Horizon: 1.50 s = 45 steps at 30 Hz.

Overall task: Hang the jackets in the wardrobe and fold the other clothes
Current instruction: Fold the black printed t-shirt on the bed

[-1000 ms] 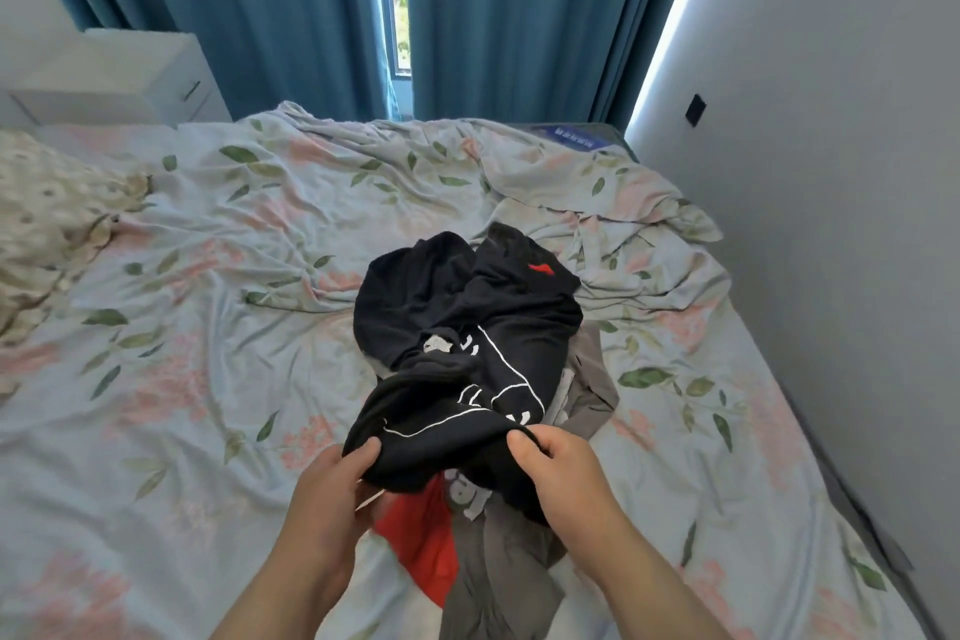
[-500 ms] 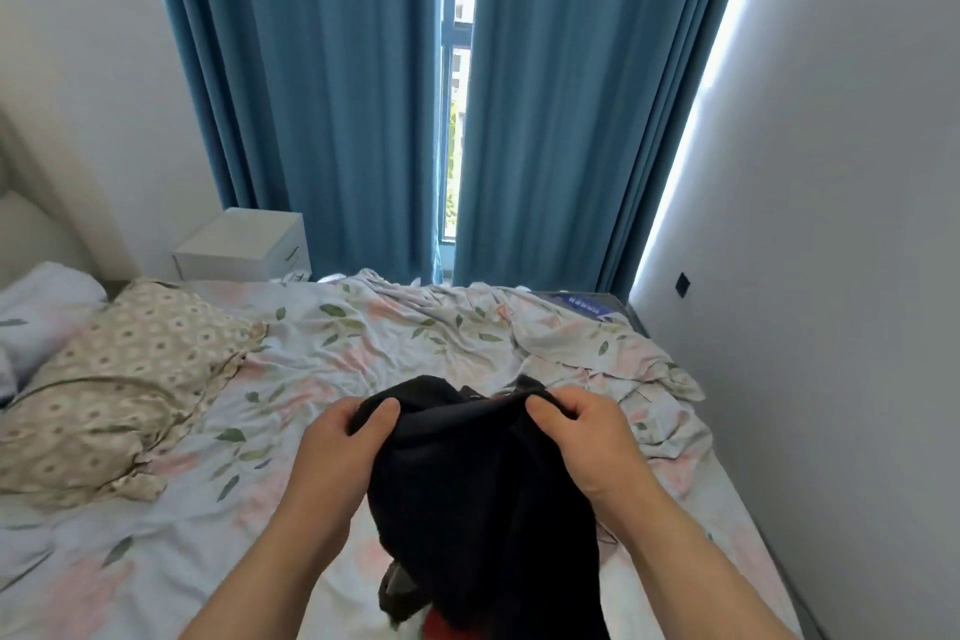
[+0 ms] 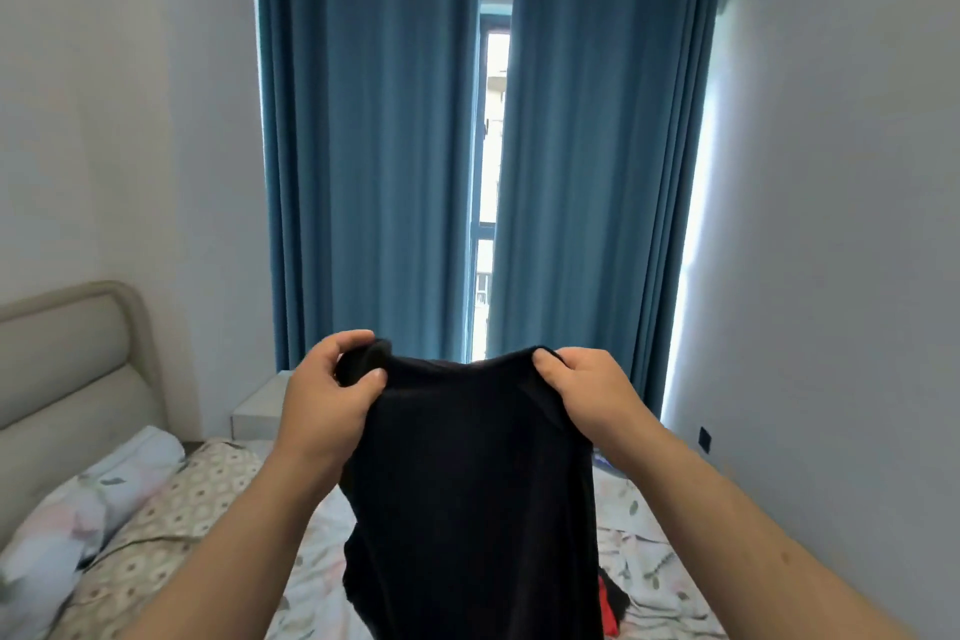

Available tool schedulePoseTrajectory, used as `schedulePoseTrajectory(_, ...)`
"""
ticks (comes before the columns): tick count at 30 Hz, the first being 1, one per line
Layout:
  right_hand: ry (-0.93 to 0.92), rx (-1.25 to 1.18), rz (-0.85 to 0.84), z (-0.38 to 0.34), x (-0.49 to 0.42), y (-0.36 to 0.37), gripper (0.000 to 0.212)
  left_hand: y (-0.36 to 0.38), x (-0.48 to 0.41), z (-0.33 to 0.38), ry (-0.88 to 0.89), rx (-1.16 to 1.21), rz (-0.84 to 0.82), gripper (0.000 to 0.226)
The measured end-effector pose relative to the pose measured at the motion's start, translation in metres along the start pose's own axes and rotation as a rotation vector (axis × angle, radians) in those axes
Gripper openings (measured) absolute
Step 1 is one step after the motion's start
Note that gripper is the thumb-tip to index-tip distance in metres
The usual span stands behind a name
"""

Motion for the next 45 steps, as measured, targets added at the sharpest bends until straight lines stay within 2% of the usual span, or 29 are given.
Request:
schedulePoseTrajectory(3, 0.01, -0.144, 0.02, -0.036, -0.012, -0.002, 0.03, -0.011, 0.0, 0.029, 0.042, 0.008, -0.094, 0.037)
schedulePoseTrajectory(5, 0.043, -0.285, 0.034, -0.058, -0.023, 0.001, 0.023, -0.01, 0.017, 0.041, 0.08, -0.101, -0.198, 0.055)
schedulePoseTrajectory(6, 0.08, -0.349, 0.058, -0.066, -0.029, 0.002, 0.022, -0.007, 0.029, 0.04, 0.086, -0.204, -0.194, 0.068)
schedulePoseTrajectory(9, 0.197, -0.574, 0.182, -0.092, -0.042, 0.011, 0.027, 0.005, 0.078, 0.027, 0.078, -0.432, -0.04, 0.117)
schedulePoseTrajectory(12, 0.222, -0.774, 0.198, -0.116, -0.048, 0.025, 0.013, 0.022, 0.12, 0.01, 0.12, -0.692, -0.015, 0.126)
schedulePoseTrajectory(14, 0.213, -0.815, 0.202, -0.126, -0.048, 0.034, 0.017, 0.025, 0.131, 0.001, 0.097, -0.766, 0.022, 0.128)
schedulePoseTrajectory(17, 0.206, -0.835, 0.189, -0.136, -0.047, 0.043, 0.02, 0.013, 0.121, -0.007, 0.032, -0.714, 0.082, 0.111)
schedulePoseTrajectory(20, 0.232, -0.888, 0.163, -0.142, -0.048, 0.048, 0.019, -0.008, 0.095, -0.013, -0.12, -0.461, 0.058, 0.085)
schedulePoseTrajectory(22, 0.247, -0.901, 0.14, -0.144, -0.049, 0.05, 0.016, -0.026, 0.079, -0.011, -0.147, -0.324, 0.075, 0.062)
schedulePoseTrajectory(26, 0.215, -0.805, 0.114, -0.145, -0.055, 0.045, 0.019, -0.065, 0.043, -0.006, -0.114, -0.358, 0.17, 0.014)
schedulePoseTrajectory(29, 0.195, -0.774, 0.177, -0.14, -0.06, 0.041, 0.014, -0.085, 0.019, 0.008, -0.14, -0.25, 0.154, 0.017)
schedulePoseTrajectory(32, 0.159, -0.838, 0.179, -0.132, -0.065, 0.044, 0.011, -0.096, -0.003, 0.031, -0.237, 0.021, 0.047, 0.015)
schedulePoseTrajectory(34, 0.111, -0.793, 0.082, -0.125, -0.063, 0.05, 0.021, -0.1, -0.014, 0.049, -0.252, 0.127, 0.015, 0.017)
schedulePoseTrajectory(37, 0.007, -0.38, -0.103, -0.109, -0.051, 0.063, 0.038, -0.097, -0.021, 0.069, -0.26, 0.195, 0.007, 0.021)
schedulePoseTrajectory(39, -0.099, -0.158, -0.14, -0.107, -0.036, 0.075, 0.035, -0.09, -0.019, 0.075, -0.338, 0.311, 0.036, 0.019)
schedulePoseTrajectory(42, -0.164, -0.222, -0.287, -0.112, -0.012, 0.096, 0.015, -0.078, -0.013, 0.08, -0.511, 0.492, 0.04, 0.014)
schedulePoseTrajectory(45, -0.107, -0.36, -0.513, -0.117, 0.003, 0.112, 0.037, -0.066, -0.005, 0.082, -0.567, 0.499, -0.054, 0.015)
Point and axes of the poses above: each hand's wrist, its own x-axis away from the middle knuckle, its own y-axis out of the palm, z = x × y, the point moved 2 cm from there along -x, towards the middle knuckle, and after that the axes turned 13 degrees about -y, right-handed, at the moved point
